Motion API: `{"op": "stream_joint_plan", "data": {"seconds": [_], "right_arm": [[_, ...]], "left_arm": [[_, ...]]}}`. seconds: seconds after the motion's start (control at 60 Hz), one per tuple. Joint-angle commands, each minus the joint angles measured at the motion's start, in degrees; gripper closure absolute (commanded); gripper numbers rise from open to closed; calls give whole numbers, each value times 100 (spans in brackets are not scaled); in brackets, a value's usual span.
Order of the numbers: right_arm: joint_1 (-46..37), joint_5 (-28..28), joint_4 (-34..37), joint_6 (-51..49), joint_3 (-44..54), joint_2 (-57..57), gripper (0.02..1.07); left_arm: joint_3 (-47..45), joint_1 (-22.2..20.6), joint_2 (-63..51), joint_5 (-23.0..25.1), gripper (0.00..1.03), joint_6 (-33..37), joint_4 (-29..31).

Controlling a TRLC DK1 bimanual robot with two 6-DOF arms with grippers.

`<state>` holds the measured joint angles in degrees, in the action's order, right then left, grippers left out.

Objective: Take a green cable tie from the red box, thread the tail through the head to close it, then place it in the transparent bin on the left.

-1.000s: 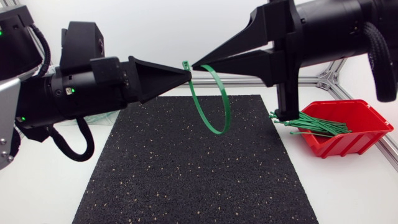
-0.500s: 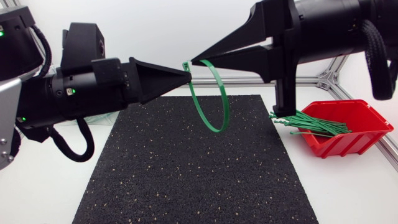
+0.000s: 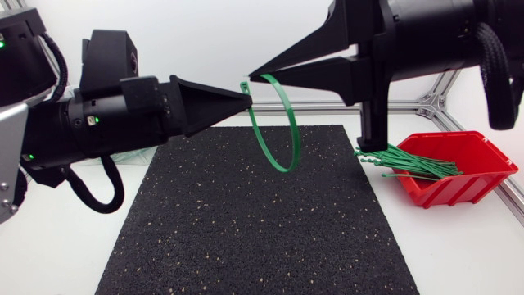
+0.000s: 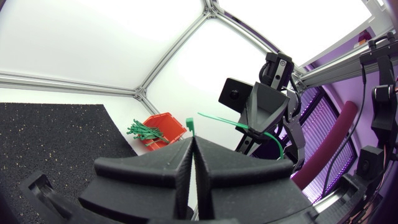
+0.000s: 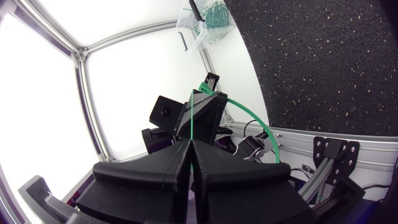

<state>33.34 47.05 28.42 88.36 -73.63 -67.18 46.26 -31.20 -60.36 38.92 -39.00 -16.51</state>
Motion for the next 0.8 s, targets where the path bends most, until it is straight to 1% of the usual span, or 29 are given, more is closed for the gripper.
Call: {"op": "stream_joint_plan", "data": {"seconds": [0.0, 0.35, 0.783], "right_arm": [[50, -11, -65, 217, 59, 47, 101], [50, -3, -56, 243, 191, 100, 101], [102, -20, -118, 243, 305, 82, 101]], "left_arm": [[23, 18, 77, 11, 100, -20, -27], [59, 105, 50, -16, 100, 16, -36], [85, 105, 24, -24, 100, 16, -36]]}}
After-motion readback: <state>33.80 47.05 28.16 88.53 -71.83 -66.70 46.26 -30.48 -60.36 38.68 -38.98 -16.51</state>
